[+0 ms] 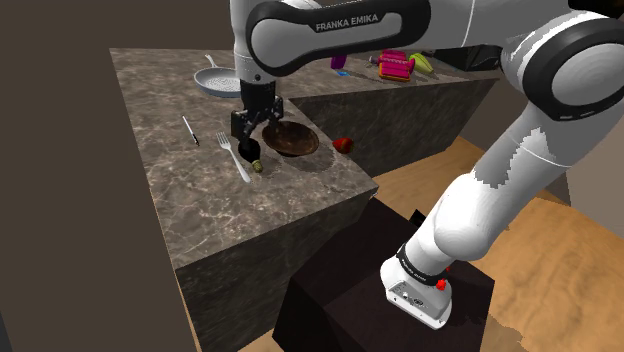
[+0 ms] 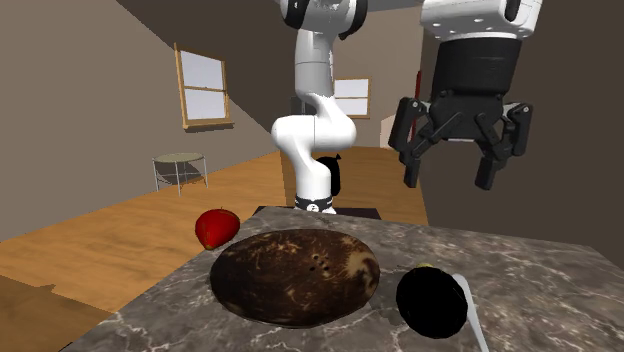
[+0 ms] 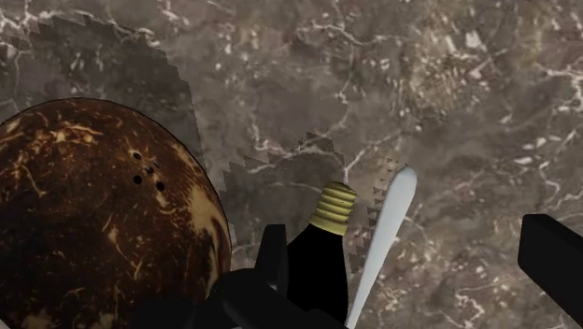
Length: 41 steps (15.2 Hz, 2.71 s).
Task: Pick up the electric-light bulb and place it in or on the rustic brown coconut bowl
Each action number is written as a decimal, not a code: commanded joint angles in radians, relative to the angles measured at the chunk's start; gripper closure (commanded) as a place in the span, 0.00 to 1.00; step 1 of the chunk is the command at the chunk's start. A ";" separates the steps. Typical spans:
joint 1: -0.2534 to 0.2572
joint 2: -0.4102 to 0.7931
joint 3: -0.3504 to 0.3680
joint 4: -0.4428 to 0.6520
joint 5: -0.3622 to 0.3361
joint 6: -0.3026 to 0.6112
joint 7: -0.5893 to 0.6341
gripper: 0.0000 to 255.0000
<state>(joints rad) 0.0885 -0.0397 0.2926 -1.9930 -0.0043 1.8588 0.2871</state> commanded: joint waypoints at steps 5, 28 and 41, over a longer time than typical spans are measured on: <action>0.002 0.024 0.002 -0.052 -0.006 0.073 0.009 0.00; -0.026 0.122 -0.025 0.031 -0.005 0.080 -0.035 0.00; -0.065 0.313 -0.062 0.152 0.002 0.134 -0.101 0.00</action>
<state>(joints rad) 0.0240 0.2692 0.2322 -1.8277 -0.0012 1.9779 0.1853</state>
